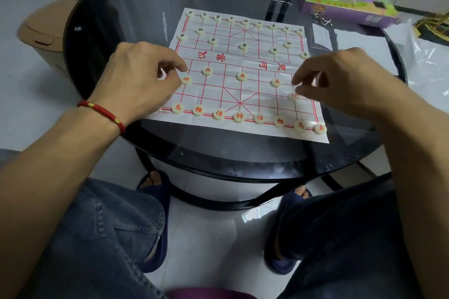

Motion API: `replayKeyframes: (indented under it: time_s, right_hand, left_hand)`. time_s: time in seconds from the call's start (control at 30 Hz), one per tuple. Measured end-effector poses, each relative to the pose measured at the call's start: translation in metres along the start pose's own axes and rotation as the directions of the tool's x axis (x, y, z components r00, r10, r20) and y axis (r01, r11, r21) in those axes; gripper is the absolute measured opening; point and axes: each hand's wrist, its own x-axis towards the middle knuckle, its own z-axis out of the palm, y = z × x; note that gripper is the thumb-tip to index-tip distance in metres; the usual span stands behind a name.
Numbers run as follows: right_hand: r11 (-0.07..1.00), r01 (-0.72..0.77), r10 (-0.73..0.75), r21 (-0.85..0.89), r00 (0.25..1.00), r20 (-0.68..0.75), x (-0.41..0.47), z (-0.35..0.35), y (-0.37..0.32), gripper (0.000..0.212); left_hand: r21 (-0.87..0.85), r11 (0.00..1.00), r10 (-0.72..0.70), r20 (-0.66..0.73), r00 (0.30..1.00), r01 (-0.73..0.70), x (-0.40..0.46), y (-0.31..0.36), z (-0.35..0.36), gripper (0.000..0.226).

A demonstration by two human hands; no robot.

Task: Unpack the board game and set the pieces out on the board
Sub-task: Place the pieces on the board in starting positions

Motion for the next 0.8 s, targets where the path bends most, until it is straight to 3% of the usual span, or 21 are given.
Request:
replayKeyframes:
  time_s: [0.07,0.23,0.4,0.53,0.8]
  right_hand:
    - [0.997,-0.079,0.079,0.008,0.996,-0.05,-0.002,-0.002,0.016,0.022]
    - [0.986,-0.161,0.161,0.05,0.987,0.0,-0.003,0.004,0.032,0.021]
    - [0.989,-0.007,-0.005,0.146,0.997,0.077,-0.005,0.01,0.006,0.021]
    - [0.983,0.145,-0.156,0.108,0.983,0.095,0.0,0.026,-0.016,0.03]
    - [0.979,0.184,-0.195,0.092,0.972,0.128,0.002,0.034,-0.024,0.023]
  left_hand:
    - [0.006,1.0,-0.012,0.003,1.0,0.012,0.0,-0.001,0.001,0.022]
    - [0.01,0.999,-0.039,0.021,0.999,0.039,0.001,0.002,0.004,0.022]
    - [0.005,0.999,-0.037,0.042,0.998,0.036,0.0,0.006,0.008,0.023]
    - [0.008,0.999,-0.036,0.037,0.999,0.036,0.001,0.008,0.008,0.023]
    - [-0.005,1.0,-0.028,0.031,0.999,0.029,0.002,0.009,0.007,0.024]
